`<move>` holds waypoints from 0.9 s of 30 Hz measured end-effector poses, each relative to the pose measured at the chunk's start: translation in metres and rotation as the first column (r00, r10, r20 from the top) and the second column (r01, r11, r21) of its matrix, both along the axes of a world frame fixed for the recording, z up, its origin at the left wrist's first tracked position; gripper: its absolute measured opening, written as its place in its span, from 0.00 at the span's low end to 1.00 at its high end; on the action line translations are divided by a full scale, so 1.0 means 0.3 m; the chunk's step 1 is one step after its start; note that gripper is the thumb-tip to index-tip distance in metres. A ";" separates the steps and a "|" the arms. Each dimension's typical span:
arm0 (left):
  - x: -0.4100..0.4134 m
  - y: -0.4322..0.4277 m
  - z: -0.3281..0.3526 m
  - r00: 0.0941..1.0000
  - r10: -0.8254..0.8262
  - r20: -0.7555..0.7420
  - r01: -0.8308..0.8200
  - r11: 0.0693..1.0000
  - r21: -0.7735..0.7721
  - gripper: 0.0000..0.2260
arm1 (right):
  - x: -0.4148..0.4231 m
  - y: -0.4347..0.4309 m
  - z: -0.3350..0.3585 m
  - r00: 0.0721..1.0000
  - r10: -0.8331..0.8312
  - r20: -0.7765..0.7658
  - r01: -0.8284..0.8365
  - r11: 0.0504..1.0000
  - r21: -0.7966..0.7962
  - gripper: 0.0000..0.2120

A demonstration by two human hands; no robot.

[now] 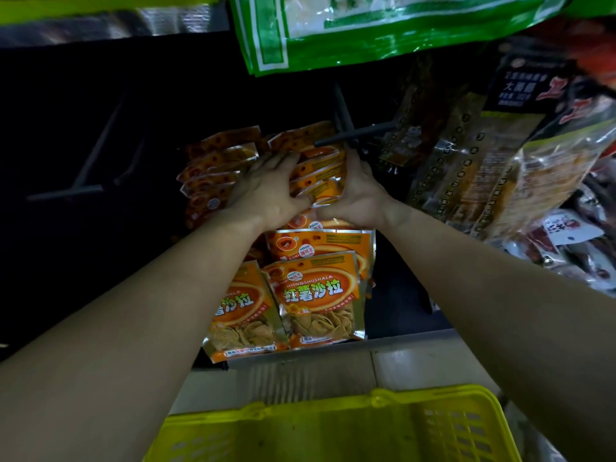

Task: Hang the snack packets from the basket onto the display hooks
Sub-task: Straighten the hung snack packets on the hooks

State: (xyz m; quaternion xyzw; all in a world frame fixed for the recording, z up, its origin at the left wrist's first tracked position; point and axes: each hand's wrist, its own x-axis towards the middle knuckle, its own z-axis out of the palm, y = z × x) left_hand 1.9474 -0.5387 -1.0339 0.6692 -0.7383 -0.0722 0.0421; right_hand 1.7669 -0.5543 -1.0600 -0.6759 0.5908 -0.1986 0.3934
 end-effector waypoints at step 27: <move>-0.019 0.246 -0.097 0.970 -0.108 0.216 0.106 0.994 0.020 0.51 | -0.036 0.499 -0.261 0.981 -0.196 -0.008 0.194 0.963 0.188 0.67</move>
